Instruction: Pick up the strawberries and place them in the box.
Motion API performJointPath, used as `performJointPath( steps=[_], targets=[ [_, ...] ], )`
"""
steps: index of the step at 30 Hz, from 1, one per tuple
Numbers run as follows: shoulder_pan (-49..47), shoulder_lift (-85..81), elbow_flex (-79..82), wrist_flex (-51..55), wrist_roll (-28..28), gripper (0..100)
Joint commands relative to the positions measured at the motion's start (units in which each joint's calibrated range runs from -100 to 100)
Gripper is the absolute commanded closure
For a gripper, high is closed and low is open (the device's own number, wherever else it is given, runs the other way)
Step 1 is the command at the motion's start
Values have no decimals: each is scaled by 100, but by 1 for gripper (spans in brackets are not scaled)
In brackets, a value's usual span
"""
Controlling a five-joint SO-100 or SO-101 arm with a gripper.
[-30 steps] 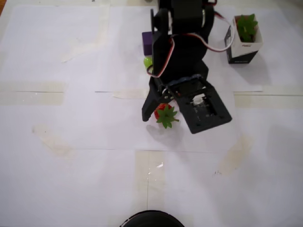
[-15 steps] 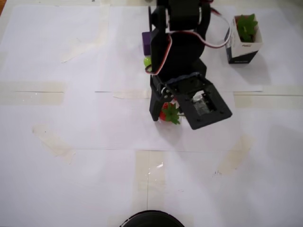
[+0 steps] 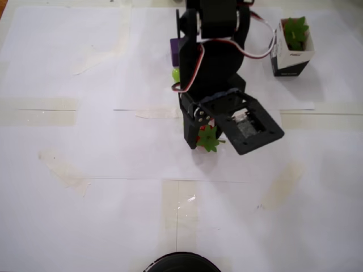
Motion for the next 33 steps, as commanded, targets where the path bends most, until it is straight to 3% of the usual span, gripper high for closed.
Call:
performJointPath(
  steps=[1,8,14,21,33],
  targets=[
    [-154,-1097,-345,127,20,85],
    [-801,-2456,-354,1271,-24,85],
    [-2058,-3350,291,2439,-88,86],
    [-3161,-3617,1910,1541,-415,86],
    [-3183,-3720,2473,1295,-479,85]
  ],
)
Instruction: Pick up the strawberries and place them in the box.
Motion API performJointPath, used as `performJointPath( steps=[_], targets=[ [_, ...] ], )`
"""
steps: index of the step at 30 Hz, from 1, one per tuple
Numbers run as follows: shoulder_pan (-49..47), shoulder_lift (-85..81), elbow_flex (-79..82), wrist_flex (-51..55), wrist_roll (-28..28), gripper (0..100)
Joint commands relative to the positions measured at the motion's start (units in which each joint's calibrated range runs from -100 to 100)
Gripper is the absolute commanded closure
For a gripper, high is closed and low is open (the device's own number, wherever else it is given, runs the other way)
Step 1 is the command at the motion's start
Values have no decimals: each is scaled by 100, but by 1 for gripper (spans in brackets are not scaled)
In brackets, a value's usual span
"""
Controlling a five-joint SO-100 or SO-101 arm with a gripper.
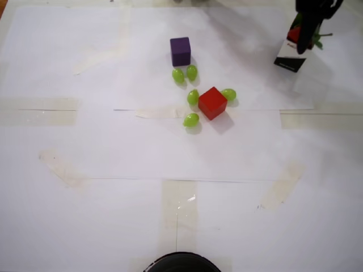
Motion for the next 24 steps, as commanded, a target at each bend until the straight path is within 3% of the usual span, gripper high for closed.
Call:
performJointPath(
  steps=[1,5,9,24],
  targets=[
    [45,-512,-25,-48,-44,83],
    [23,-520,-270,74,5,70],
    [23,-520,-643,532,-78,66],
    [97,-907,-1679,1447,-332,65]
  ],
)
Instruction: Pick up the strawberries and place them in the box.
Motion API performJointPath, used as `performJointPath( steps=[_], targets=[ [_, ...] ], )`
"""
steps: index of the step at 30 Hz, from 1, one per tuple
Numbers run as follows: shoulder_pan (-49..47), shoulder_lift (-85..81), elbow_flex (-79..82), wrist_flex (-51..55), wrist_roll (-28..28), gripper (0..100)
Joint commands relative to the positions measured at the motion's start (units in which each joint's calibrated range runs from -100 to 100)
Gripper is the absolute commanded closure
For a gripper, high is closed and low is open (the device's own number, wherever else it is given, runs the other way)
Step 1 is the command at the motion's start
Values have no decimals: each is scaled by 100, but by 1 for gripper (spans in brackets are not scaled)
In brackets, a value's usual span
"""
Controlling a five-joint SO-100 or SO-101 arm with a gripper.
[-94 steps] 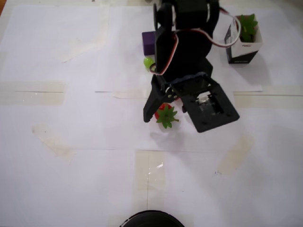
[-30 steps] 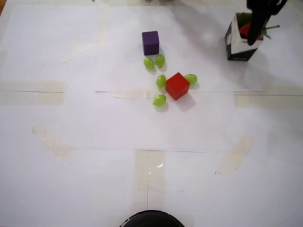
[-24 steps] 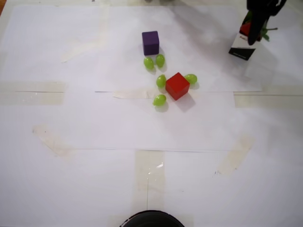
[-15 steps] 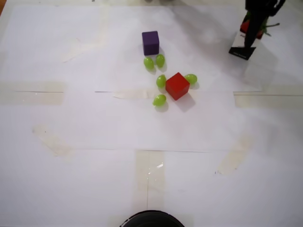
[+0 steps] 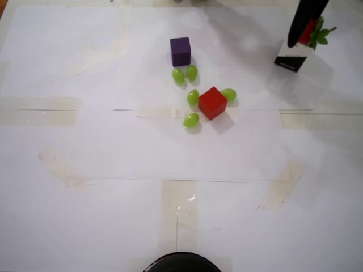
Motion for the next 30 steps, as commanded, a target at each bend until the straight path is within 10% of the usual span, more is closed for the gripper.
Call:
performJointPath(
  steps=[1,20,30],
  targets=[
    [104,-732,-593,253,-93,65],
    [2656,-3965,3798,-915,684,100],
    [3376,-7069,7280,-2475,664,100]
  ],
)
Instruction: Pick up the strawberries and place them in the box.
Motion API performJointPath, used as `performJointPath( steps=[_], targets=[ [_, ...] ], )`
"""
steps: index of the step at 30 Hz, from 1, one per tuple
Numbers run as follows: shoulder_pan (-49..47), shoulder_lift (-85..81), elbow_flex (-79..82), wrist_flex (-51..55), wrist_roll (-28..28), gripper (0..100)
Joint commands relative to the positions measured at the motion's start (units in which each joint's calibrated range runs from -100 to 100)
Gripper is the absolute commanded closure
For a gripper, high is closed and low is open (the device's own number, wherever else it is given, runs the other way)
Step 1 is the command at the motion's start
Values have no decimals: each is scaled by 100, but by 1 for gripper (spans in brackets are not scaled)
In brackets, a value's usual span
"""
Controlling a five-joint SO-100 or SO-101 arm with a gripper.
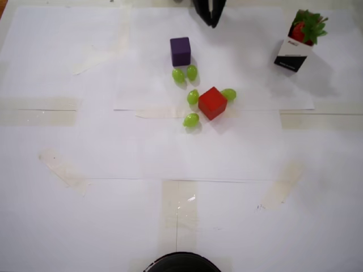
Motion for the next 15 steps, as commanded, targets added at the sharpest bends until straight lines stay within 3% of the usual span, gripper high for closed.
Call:
performJointPath(
  steps=[1,15],
  targets=[
    [170,-1899,1407,-651,-44,100],
    [310,-4676,3407,-463,-596,100]
  ],
)
